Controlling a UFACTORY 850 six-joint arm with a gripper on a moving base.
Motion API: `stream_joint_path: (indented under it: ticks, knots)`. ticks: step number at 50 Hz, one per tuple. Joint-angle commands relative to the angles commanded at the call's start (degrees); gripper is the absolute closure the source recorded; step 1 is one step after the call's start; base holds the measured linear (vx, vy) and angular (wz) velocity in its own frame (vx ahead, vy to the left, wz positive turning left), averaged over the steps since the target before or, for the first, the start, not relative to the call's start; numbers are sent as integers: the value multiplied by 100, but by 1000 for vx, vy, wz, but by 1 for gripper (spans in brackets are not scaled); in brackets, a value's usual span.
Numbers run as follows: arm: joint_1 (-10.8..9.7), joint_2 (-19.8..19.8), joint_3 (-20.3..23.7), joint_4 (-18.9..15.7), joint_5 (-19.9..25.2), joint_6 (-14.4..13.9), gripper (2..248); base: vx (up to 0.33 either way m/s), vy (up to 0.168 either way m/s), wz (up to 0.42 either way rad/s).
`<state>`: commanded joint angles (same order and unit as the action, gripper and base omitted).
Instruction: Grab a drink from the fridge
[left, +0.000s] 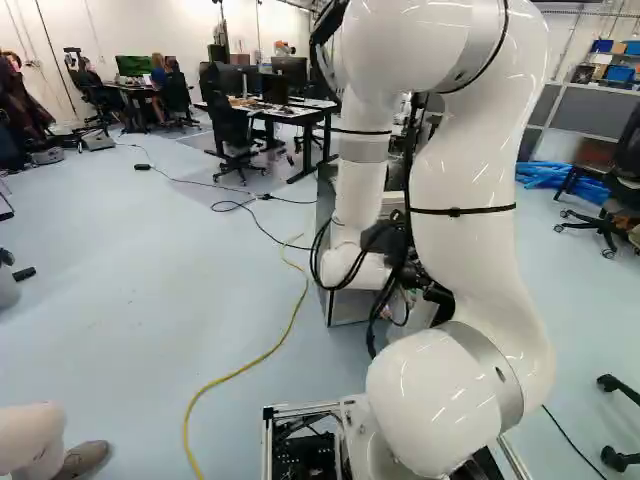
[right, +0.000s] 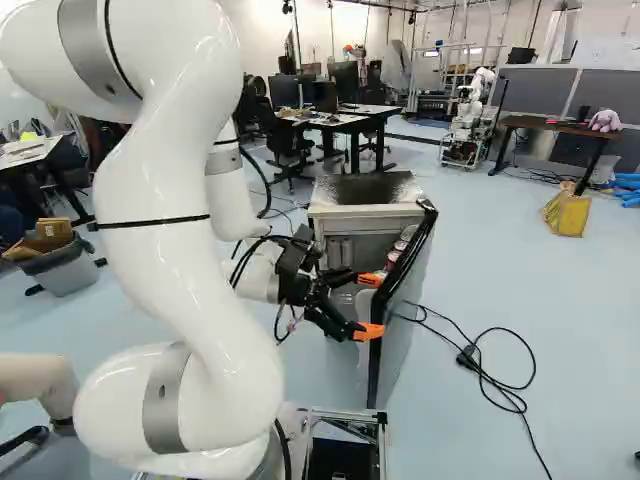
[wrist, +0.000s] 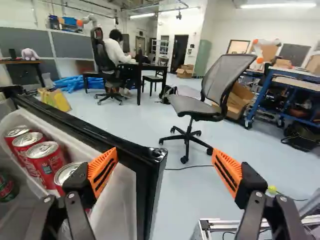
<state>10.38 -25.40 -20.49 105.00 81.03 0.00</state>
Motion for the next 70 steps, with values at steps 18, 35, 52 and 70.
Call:
stream_joint_path:
  ticks: [18, 35, 52, 70]
  knots:
    - [-721, -35, -337, 217, 0, 0, 3, 0, 0, 0]
    - [-1385, -91, -685, 338, 0, 0, 3, 0, 0, 0]
    - [-2002, -183, -1081, 338, 0, 0, 3, 0, 0, 0]
    - [-2599, -325, -1555, 338, 0, 0, 3, 0, 0, 0]
